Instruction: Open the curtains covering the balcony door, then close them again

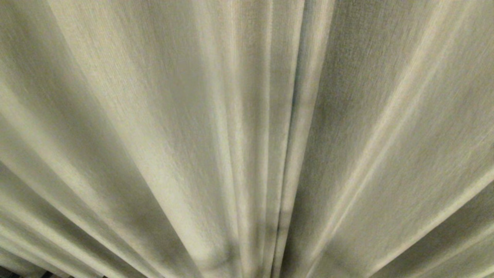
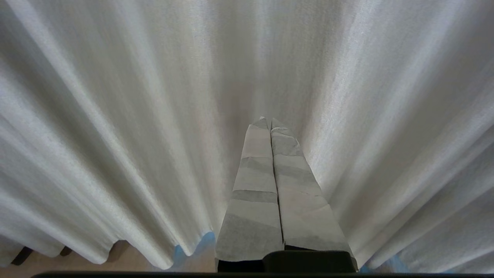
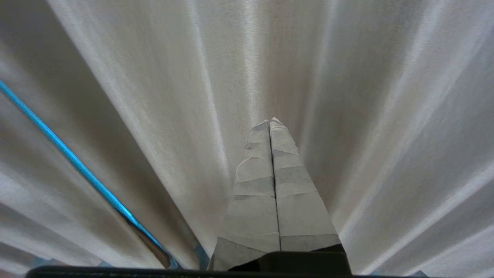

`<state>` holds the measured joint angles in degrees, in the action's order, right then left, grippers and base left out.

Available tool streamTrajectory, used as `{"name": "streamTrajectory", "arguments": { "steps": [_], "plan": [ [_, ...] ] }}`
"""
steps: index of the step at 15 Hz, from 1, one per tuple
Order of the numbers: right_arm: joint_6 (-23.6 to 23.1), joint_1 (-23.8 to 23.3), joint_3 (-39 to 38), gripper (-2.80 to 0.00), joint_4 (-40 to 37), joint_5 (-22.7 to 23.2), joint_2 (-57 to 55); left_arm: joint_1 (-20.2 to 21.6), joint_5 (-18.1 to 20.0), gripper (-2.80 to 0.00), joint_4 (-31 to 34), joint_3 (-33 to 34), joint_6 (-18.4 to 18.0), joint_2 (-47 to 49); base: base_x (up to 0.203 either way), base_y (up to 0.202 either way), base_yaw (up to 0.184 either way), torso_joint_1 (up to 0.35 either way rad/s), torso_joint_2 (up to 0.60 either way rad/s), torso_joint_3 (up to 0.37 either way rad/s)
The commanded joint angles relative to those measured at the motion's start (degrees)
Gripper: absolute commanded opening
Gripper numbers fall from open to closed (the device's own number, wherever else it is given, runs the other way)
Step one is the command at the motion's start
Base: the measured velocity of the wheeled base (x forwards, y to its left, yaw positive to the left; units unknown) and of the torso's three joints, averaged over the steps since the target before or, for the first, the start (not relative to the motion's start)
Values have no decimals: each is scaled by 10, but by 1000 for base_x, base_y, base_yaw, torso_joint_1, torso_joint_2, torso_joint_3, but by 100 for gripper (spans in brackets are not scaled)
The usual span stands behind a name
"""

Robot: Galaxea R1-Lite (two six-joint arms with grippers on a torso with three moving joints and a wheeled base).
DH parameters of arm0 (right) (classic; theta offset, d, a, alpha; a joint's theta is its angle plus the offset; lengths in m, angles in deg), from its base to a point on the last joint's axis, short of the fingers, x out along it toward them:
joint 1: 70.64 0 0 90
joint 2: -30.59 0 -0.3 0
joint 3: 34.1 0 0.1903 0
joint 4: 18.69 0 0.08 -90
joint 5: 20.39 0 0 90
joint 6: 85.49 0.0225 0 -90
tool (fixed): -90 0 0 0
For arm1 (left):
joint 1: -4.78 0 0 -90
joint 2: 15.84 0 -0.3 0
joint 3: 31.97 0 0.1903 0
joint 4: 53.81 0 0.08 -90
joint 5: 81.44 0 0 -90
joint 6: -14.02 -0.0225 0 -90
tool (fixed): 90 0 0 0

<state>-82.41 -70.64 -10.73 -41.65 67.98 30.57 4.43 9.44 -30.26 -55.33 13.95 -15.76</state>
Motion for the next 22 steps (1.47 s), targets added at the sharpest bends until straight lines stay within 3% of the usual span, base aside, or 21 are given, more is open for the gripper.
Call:
{"name": "streamTrajectory", "arguments": {
  "steps": [1,22],
  "plan": [
    [1,0,0,-280,0,0,0,0,0,-280,0,0,0,-1,0,0,0,0,0,0],
    [2,0,1,-280,-2,-1,0,0,0,-280,0,0,0,-1,0,0,0,0,0,0]
  ]
}}
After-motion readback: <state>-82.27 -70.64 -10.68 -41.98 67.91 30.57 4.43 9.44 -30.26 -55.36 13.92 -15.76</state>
